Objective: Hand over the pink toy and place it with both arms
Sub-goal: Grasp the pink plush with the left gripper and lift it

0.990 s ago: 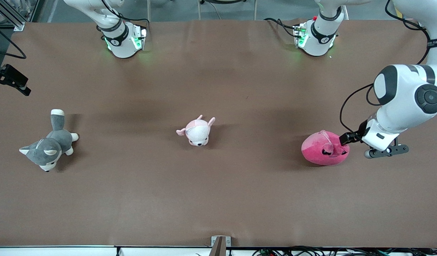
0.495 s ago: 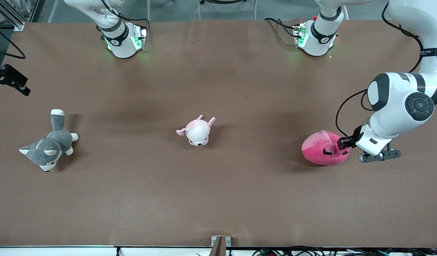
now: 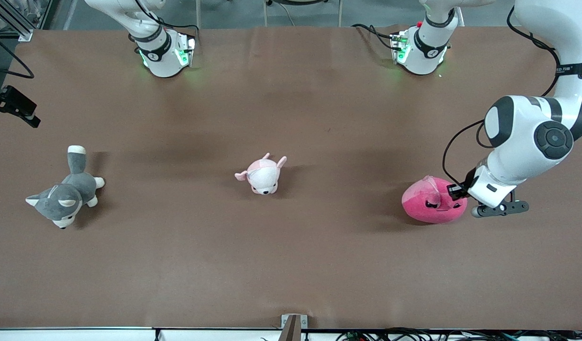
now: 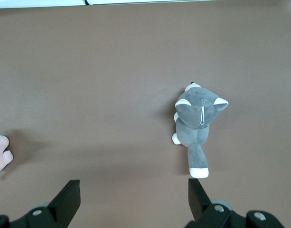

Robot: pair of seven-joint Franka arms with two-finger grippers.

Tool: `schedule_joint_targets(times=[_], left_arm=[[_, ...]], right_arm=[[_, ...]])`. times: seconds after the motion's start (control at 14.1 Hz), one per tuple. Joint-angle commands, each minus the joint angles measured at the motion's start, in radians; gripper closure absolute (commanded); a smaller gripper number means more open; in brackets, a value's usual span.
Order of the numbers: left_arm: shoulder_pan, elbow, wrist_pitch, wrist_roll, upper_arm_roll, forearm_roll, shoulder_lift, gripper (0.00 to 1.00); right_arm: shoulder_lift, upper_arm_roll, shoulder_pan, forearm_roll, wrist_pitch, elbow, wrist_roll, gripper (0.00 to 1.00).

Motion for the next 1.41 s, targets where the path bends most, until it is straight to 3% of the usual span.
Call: schedule_joint_targets(times=[0.0, 0.35, 0.49, 0.64, 0.71, 0.78, 0.92, 0.99, 1.13, 1.2, 1.34], left_arm=[[0.002, 0.08, -0.127, -0.01, -0.073, -0.025, -0.039, 1.0], [0.002, 0.262, -0.308, -0.058, -0.213, -0.148, -0.042, 1.0], [0.002, 0.31, -0.316, -0.122, -0.28, -0.178, -0.042, 1.0], [-0.001, 0.354, -0.316, -0.18, -0.343, -0.195, -0.037, 1.0], [-0.005, 0.371, -0.315, -0.205, -0.365, -0.227, -0.031, 1.0], [-0.008, 0.384, -0.315, -0.247, -0.389, -0.275, -0.025, 1.0], [-0.034, 0.404, -0.297, -0.323, -0.431, -0.33, -0.002, 1.0], [-0.062, 0.436, -0.29, -0.369, -0.431, -0.332, 0.015, 1.0], [-0.12, 0.492, -0.261, -0.484, -0.433, -0.332, 0.056, 1.0], [-0.158, 0.505, -0.216, -0.534, -0.433, -0.334, 0.065, 1.0], [-0.229, 0.52, -0.091, -0.663, -0.433, -0.334, 0.102, 1.0]], right_arm=[[-0.008, 0.002, 0.003, -0.007, 0.0, 0.001, 0.005, 0.0], [0.021, 0.005, 0.047, -0.006, -0.023, 0.041, -0.004, 0.0], [0.024, 0.005, 0.047, 0.0, -0.066, 0.042, -0.002, 0.0], [0.026, 0.003, 0.049, 0.121, -0.075, 0.041, -0.002, 0.0], [0.027, 0.003, 0.05, 0.187, -0.075, 0.039, 0.004, 0.06], [0.035, 0.005, 0.058, 0.244, -0.074, 0.041, 0.007, 0.19], [0.047, 0.005, 0.099, 0.347, -0.072, 0.042, 0.028, 0.31], [0.066, 0.005, 0.118, 0.403, -0.068, 0.044, 0.063, 0.31], [0.096, 0.005, 0.147, 0.596, -0.062, 0.045, 0.113, 0.33], [0.115, 0.007, 0.174, 0.649, -0.056, 0.053, 0.114, 0.38], [0.153, 0.007, 0.23, 0.66, -0.031, 0.094, 0.116, 0.42]])
